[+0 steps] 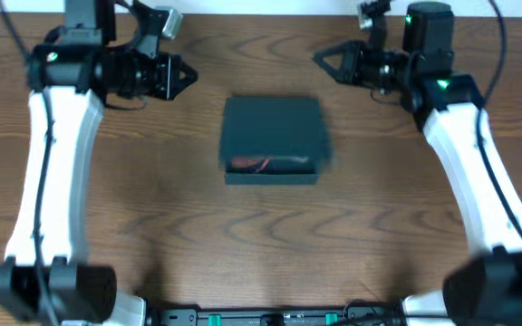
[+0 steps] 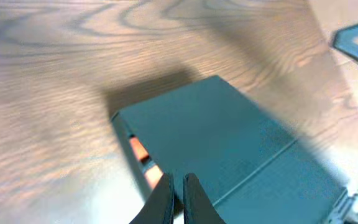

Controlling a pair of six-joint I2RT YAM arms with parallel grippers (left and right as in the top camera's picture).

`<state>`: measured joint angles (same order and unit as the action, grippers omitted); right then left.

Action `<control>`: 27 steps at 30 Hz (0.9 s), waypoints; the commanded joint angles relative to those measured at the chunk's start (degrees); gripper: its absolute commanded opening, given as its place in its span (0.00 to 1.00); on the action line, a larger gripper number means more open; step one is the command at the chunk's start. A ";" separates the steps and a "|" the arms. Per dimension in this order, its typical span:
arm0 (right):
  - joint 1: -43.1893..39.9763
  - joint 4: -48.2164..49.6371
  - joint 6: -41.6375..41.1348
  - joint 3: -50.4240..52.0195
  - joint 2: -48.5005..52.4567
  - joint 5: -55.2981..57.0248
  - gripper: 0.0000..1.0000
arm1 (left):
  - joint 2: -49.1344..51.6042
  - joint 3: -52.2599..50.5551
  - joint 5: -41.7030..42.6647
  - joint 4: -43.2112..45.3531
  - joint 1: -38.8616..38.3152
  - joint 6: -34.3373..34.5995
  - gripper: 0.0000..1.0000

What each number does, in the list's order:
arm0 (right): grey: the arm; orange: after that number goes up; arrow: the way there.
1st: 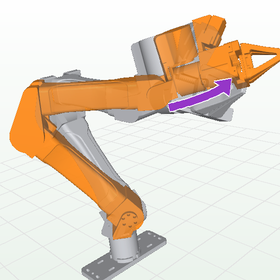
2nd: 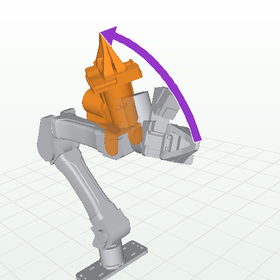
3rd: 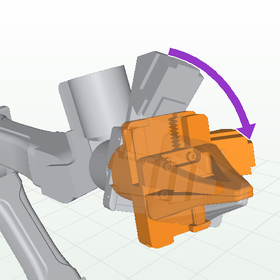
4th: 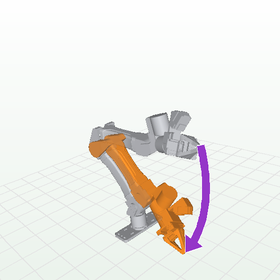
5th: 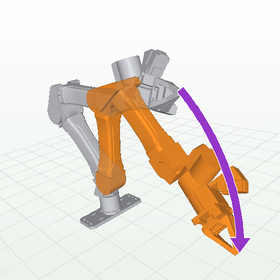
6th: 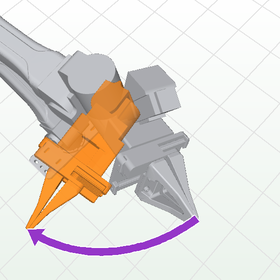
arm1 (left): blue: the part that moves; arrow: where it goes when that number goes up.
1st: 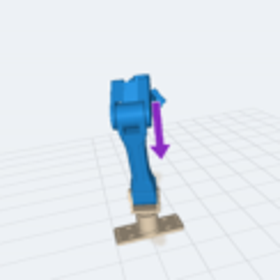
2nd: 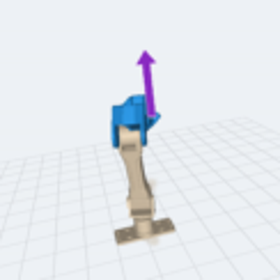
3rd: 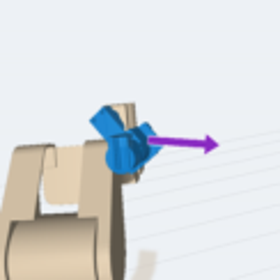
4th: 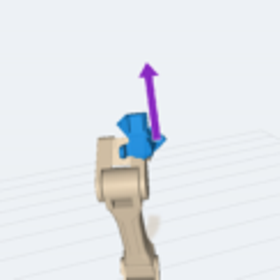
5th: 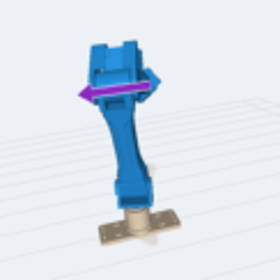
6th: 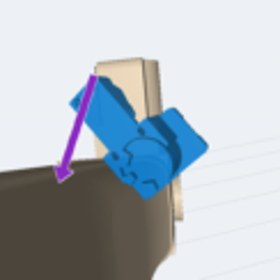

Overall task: Pack container
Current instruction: 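Push the upright lid forward with both grippers to close the box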

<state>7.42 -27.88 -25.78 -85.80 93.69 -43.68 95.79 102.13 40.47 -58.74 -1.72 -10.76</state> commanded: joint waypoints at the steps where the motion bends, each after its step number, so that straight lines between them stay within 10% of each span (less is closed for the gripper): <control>1: 1.60 -5.97 10.16 -0.57 -7.58 12.55 0.02 | -4.66 0.22 -7.06 -3.23 -0.13 -1.25 0.06; 9: 4.04 -21.46 12.59 0.50 -10.25 23.28 0.01 | -5.66 -1.66 -8.81 -10.75 -0.15 -5.09 0.07; 27: 9.14 -22.58 12.57 5.35 10.88 22.49 0.01 | 6.91 -19.47 -11.43 4.68 -15.39 -5.51 0.07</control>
<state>16.21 -50.04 -14.20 -80.62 102.08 -21.37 100.40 82.61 33.52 -54.06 -15.75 -15.27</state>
